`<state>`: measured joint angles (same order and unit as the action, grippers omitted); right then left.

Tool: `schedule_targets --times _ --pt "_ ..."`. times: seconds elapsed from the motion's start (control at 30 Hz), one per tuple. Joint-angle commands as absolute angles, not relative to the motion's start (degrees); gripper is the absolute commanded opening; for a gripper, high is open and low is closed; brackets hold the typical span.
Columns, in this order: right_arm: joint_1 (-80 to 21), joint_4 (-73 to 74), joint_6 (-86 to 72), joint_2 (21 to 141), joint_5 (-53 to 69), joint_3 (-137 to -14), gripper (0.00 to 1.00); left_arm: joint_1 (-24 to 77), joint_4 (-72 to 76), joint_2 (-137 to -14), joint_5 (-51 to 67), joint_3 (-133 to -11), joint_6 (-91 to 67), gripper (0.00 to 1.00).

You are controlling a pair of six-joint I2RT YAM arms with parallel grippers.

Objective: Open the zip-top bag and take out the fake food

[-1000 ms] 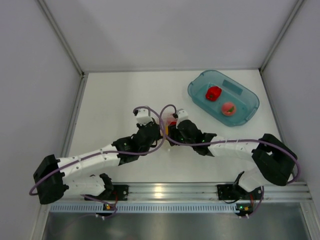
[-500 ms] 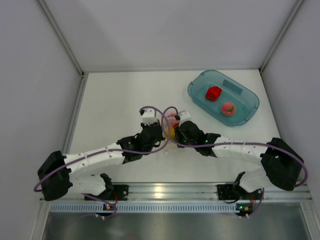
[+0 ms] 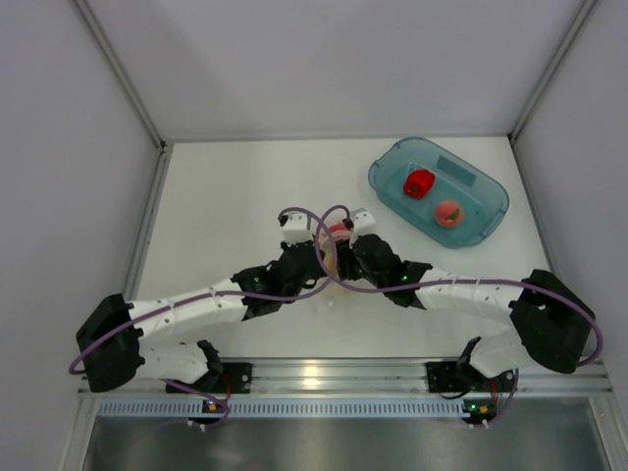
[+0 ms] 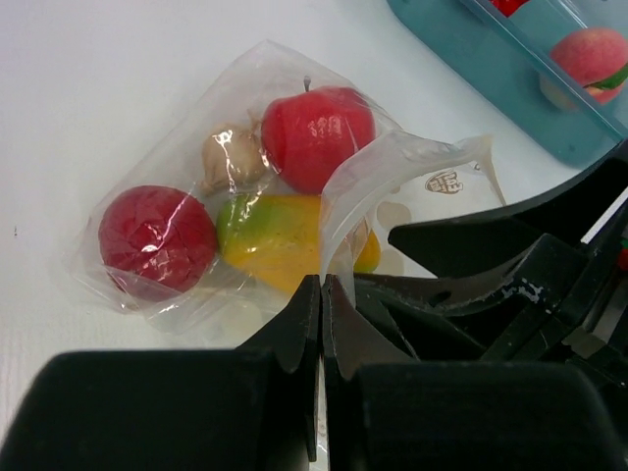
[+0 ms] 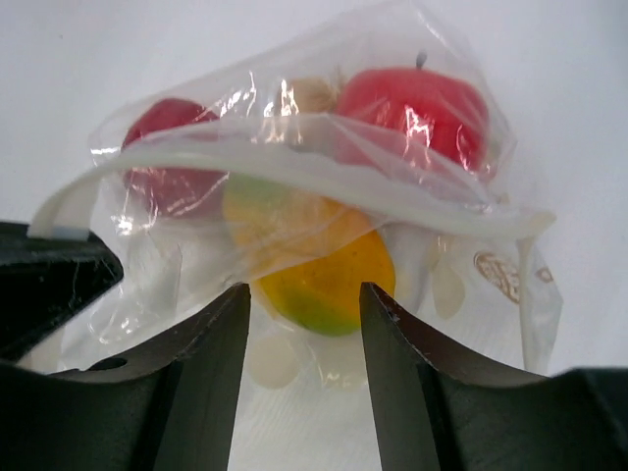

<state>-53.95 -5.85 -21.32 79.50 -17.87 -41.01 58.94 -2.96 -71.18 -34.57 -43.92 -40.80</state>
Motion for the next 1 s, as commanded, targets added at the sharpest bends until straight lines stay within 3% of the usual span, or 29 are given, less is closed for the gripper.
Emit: schedule_targets --times 0.0,0.2,0.47,0.57,0.7,0.83,0.97 --pt "-54.8 -17.5 -16.9 81.5 -21.6 -41.1 0.50 58.7 -0.6 -71.1 -33.8 -45.7 -42.4 0.00" --pt "-54.1 -20.1 -10.5 87.9 -19.5 -44.6 0.67 58.7 -0.6 -72.9 -32.4 -46.8 -42.7 0.00" --pt "-51.2 -27.1 -3.2 92.0 -8.6 -42.6 0.69 58.7 -0.6 -72.6 -31.7 -46.8 -41.7 0.00" --pt "-50.2 -27.8 -0.5 93.9 -4.1 -43.7 0.80 58.7 -0.6 -72.8 -31.0 -47.0 -40.9 0.00" --pt "-49.0 -21.9 1.6 98.8 -2.2 -47.7 0.81 58.6 -0.6 -72.6 -30.7 -46.9 -40.6 0.00" --pt "-48.9 -23.2 0.4 99.9 -1.5 -46.3 0.77 58.5 -0.6 -72.2 -31.1 -46.7 -40.3 0.00" --pt "-48.9 -27.2 -3.4 97.4 -1.2 -43.0 0.51 58.4 -0.6 -72.7 -31.9 -46.8 -40.5 0.00"
